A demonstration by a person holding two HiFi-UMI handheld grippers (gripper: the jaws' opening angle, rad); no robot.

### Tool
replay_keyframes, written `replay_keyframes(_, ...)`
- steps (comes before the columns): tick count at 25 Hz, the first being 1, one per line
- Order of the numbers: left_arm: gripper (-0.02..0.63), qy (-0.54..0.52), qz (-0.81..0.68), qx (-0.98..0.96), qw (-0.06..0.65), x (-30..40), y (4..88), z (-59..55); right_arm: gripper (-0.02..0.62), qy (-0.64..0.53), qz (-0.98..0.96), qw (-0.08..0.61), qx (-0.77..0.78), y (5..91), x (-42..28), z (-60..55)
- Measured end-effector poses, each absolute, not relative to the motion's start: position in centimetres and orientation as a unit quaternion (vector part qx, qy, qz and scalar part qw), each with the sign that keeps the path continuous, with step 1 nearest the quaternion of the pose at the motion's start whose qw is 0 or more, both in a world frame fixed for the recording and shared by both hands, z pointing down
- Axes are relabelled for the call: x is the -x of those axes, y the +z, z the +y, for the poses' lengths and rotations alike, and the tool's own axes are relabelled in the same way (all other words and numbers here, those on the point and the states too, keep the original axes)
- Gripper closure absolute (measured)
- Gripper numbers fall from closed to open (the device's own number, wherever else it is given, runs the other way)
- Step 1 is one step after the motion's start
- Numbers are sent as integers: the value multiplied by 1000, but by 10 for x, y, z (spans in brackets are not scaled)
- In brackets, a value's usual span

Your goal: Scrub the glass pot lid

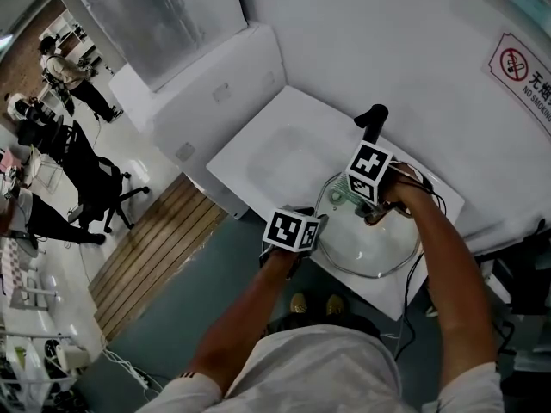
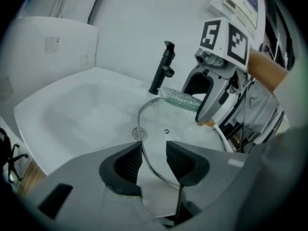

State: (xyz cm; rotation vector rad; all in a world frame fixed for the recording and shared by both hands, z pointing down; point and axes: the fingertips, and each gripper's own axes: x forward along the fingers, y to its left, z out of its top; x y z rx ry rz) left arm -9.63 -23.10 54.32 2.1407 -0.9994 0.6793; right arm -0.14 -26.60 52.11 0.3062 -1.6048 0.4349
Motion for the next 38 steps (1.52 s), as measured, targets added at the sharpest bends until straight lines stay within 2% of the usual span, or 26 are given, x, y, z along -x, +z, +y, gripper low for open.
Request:
replay_keyframes(9,439,260,-385,-820,335,97,543,-230,247,307,-735,573,-192,516,-27,-279)
replay_keyframes(18,440,261,-386,-819,334,96,544,-230,247,449,-746,417,-261,518,-60,-287)
replay_keyframes(22,440,260,-388,-818,336,97,544,-230,247,458,-753,380,-279,514,-69,-286)
replay_keyframes(26,440,257,-390,-817,337,97,544,-231,247,407,-781,388,-274,492,-64,-276)
replay_keyframes(31,440,253,-391,-818,338,97,544,-230,247,289,-794,462,-270,476,-49,-250)
replay_keyframes(38,440,243,-395,-819,338,98,543,-230,247,144,-789,531,-273,455,-7,-223)
